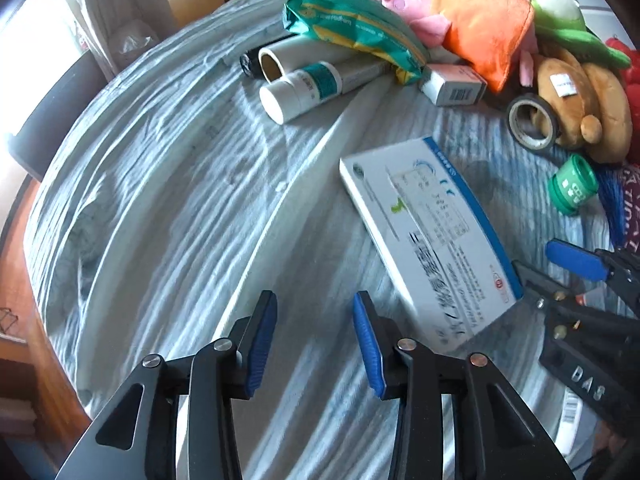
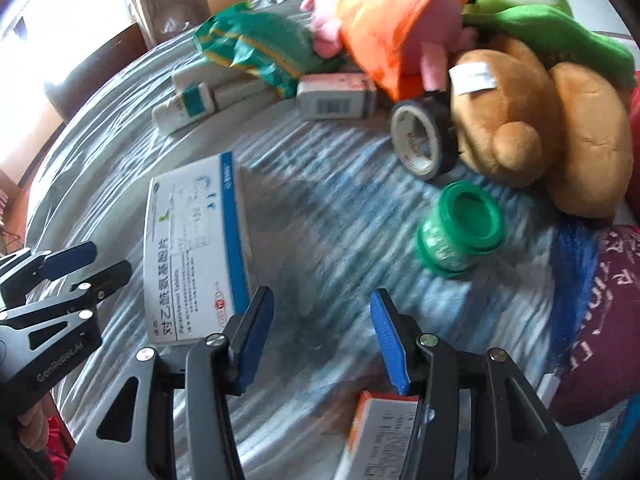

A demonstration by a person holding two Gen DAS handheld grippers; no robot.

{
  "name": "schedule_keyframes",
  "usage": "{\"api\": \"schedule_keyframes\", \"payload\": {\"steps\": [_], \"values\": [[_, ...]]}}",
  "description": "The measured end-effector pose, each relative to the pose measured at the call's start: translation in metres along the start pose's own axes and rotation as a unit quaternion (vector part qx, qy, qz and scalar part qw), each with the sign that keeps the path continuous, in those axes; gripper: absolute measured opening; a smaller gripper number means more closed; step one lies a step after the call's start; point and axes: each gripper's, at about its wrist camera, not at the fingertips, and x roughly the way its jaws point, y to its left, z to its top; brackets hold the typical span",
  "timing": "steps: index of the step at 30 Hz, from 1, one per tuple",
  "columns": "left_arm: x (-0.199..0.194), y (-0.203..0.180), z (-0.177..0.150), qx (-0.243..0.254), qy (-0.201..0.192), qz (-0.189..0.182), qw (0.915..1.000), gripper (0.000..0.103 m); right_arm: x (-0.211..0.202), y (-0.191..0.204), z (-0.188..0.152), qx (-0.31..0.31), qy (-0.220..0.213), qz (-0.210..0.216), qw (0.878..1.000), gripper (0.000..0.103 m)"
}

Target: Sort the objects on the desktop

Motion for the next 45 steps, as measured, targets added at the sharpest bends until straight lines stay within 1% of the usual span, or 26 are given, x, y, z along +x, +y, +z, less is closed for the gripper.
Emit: {"api": "schedule_keyframes", "payload": {"steps": [2,4,5,7,9,10,11,13,16,19,20,21,22,23,24,28,29,31,34,36,37,38,39,40,42,45], "values": [[-0.001,0.001,-0.003,0.008,-0.012,0.008,0.9999,0.030,-0.002,0.019,-0.007,-0.012,0.002,0.020,1.000,0.049],[-0.001,0.010,-0.002,0.010,-0.016,0.024,0.9995,0.028,-0.002,0.033,-0.011,-0.011,0.002,0.035,0.999,0.049],[-0.002,0.016,-0.001,0.005,-0.014,0.019,0.9997,0.029,-0.003,0.036,-0.011,-0.008,0.001,0.044,0.999,0.049],[-0.009,0.026,0.000,-0.004,-0.018,0.007,0.9998,0.034,-0.003,0.039,-0.012,0.004,0.001,0.054,0.999,0.049],[-0.020,0.026,0.002,0.004,-0.035,-0.012,0.9993,0.051,-0.004,0.041,-0.012,0.017,0.000,0.052,0.999,0.049],[-0.027,0.023,0.003,0.016,-0.046,-0.023,0.9986,0.067,-0.006,0.040,-0.013,0.028,-0.002,0.048,0.998,0.049],[-0.033,0.019,0.005,0.028,-0.057,-0.034,0.9974,0.076,-0.011,0.037,-0.016,0.038,-0.005,0.043,0.998,0.048],[-0.036,0.004,0.007,0.065,-0.067,-0.048,0.9945,0.077,-0.022,0.033,-0.021,0.059,-0.012,0.032,0.998,0.048],[-0.027,-0.016,0.010,0.092,-0.049,-0.062,0.9926,0.077,-0.044,0.018,-0.036,0.096,-0.026,-0.001,0.995,0.049],[-0.009,-0.030,0.017,0.107,-0.021,-0.044,0.9930,0.078,-0.059,-0.005,-0.062,0.137,-0.020,-0.035,0.990,0.050],[-0.007,-0.031,0.017,0.106,-0.025,-0.050,0.9927,0.083,-0.060,-0.010,-0.070,0.149,-0.016,-0.043,0.988,0.054],[-0.004,-0.032,0.017,0.107,-0.024,-0.049,0.9928,0.083,-0.062,-0.015,-0.077,0.160,-0.012,-0.051,0.986,0.062],[-0.001,-0.033,0.017,0.107,-0.024,-0.049,0.9928,0.088,-0.061,-0.018,-0.082,0.167,-0.011,-0.057,0.984,0.067],[0.002,-0.034,0.017,0.107,-0.023,-0.048,0.9928,0.090,-0.061,-0.020,-0.086,0.174,-0.010,-0.062,0.983,0.076],[0.005,-0.035,0.018,0.106,-0.023,-0.053,0.9927,0.091,-0.064,-0.023,-0.092,0.177,-0.009,-0.064,0.982,0.080],[0.022,-0.044,0.020,0.112,0.005,-0.056,0.9921,0.093,-0.065,-0.028,-0.093,0.191,-0.014,-0.078,0.978,0.080],[0.024,-0.045,0.019,0.107,-0.005,-0.060,0.9925,0.093,-0.065,-0.031,-0.092,0.195,-0.017,-0.078,0.978,0.080],[0.022,-0.046,0.018,0.105,-0.009,-0.064,0.9924,0.087,-0.065,-0.036,-0.090,0.200,-0.018,-0.077,0.977,0.080],[0.018,-0.053,0.015,0.114,-0.012,-0.078,0.9904,0.064,-0.057,-0.042,-0.087,0.193,-0.006,-0.078,0.978,0.080],[0.015,-0.060,0.013,0.129,-0.019,-0.067,0.9892,0.059,-0.052,-0.044,-0.083,0.194,-0.006,-0.074,0.978,0.080],[0.014,-0.062,0.013,0.134,-0.023,-0.067,0.9885,0.047,-0.052,-0.044,-0.081,0.194,-0.007,-0.072,0.978,0.078],[0.014,-0.064,0.013,0.134,-0.020,-0.075,0.9880,0.030,-0.050,-0.044,-0.079,0.192,-0.005,-0.070,0.979,0.069],[0.013,-0.066,0.013,0.134,-0.016,-0.083,0.9874,0.022,-0.048,-0.044,-0.078,0.191,-0.001,-0.069,0.979,0.055],[0.012,-0.067,0.013,0.134,-0.013,-0.082,0.9875,0.018,-0.045,-0.045,-0.077,0.191,0.002,-0.068,0.979,0.049],[0.006,-0.069,0.011,0.136,-0.020,-0.076,0.9875,0.018,-0.043,-0.046,-0.077,0.192,0.007,-0.069,0.979,0.044],[-0.005,-0.070,0.008,0.145,-0.033,-0.072,0.9863,0.018,-0.045,-0.047,-0.077,0.197,0.005,-0.065,0.978,0.043]]}}
